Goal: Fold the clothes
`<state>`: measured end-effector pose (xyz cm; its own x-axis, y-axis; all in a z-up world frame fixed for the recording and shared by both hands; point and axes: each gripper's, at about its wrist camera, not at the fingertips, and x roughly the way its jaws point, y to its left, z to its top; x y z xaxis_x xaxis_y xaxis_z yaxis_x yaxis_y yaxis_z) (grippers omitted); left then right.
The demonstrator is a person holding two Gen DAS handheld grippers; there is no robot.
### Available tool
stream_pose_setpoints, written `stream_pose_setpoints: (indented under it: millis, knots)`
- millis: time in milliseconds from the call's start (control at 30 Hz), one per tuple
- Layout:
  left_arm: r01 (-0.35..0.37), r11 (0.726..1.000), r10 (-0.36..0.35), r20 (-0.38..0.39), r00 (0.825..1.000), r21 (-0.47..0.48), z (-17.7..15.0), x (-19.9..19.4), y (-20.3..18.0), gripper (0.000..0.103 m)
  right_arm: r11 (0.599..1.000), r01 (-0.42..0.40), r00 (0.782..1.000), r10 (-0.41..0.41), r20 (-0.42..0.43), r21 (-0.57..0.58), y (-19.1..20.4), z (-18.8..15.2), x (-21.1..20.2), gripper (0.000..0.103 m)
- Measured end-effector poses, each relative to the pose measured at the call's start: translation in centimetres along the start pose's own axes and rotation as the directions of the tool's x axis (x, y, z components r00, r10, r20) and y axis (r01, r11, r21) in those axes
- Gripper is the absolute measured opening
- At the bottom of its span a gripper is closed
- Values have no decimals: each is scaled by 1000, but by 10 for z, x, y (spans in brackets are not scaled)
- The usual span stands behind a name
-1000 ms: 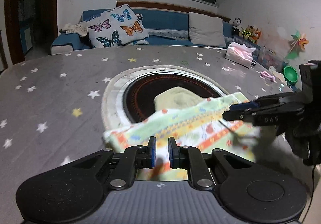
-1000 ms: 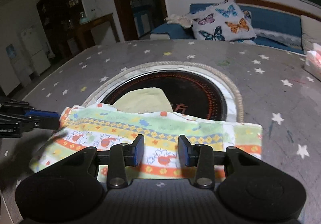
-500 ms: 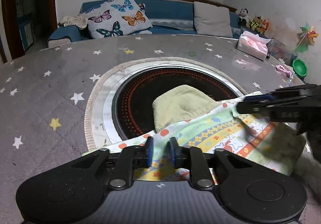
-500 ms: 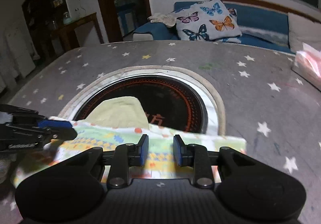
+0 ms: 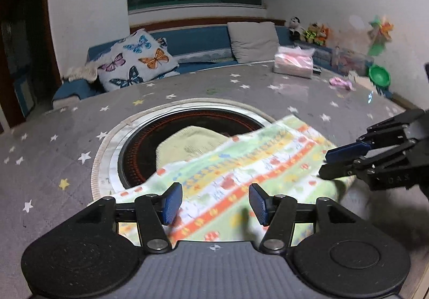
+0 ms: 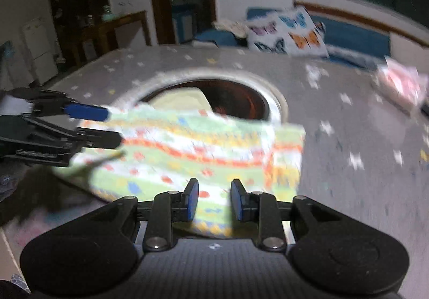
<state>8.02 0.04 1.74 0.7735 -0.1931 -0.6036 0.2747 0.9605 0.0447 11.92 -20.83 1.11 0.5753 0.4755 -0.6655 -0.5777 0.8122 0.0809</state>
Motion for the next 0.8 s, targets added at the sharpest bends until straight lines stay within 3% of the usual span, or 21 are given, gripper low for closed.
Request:
stream_pose_setpoints:
  millis: [433, 633, 800]
  knots:
    - [-48, 998, 46, -44, 998, -43, -26, -7, 3, 62, 997, 13, 1000, -12, -13, 74, -16, -11, 13, 22]
    - [-86, 993, 83, -30, 996, -82, -25, -14, 13, 67, 998, 12, 999, -14, 31, 64, -11, 6, 9, 23]
    - [-112, 988, 109, -40, 993, -103, -28, -16, 21, 69, 998, 14, 1000, -15, 24, 60, -11, 21, 30, 23]
